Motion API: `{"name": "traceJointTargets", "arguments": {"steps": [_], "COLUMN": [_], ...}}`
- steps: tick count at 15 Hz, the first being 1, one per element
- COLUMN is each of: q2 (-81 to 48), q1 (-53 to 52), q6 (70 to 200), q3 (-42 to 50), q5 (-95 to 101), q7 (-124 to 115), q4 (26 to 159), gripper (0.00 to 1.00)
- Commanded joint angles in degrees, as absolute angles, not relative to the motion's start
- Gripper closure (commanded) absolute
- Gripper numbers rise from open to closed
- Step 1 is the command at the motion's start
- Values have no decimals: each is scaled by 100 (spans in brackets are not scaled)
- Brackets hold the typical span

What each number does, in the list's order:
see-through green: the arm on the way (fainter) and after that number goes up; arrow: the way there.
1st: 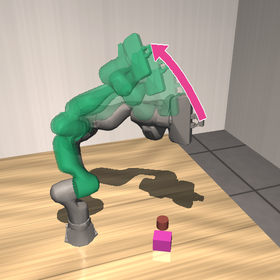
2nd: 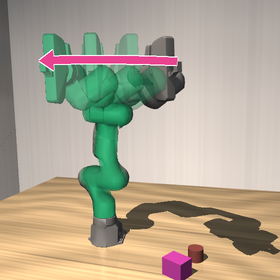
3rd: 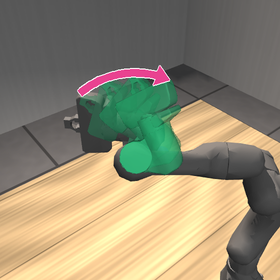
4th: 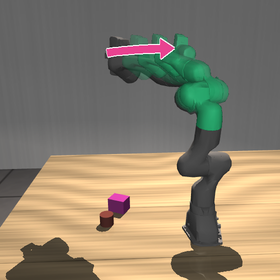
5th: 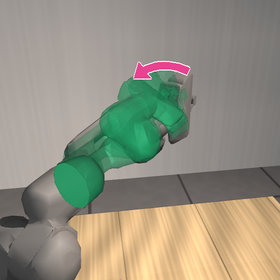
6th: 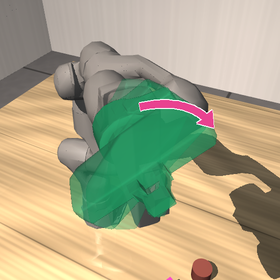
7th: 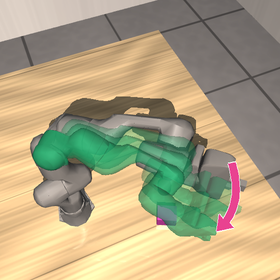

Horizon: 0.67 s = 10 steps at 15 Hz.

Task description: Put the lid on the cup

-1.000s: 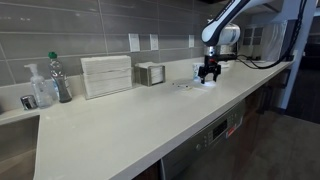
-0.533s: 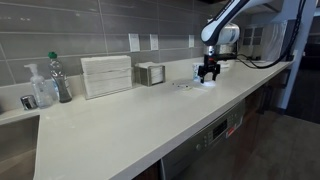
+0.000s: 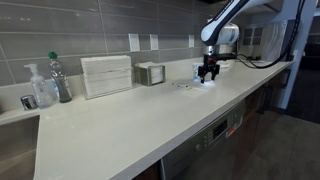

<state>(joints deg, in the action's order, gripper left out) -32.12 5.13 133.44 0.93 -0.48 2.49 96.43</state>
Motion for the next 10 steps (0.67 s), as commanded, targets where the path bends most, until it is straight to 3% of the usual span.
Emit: {"name": "traceJointTargets", "arguments": {"steps": [1, 10], "q2": [-3332, -3276], "q1": [512, 494], "q6": [13225, 13145], "q3": [112, 122], "q5": [-103, -81], "q7": [280, 258], "q4": [9502, 9521], "gripper": [21, 23]}}
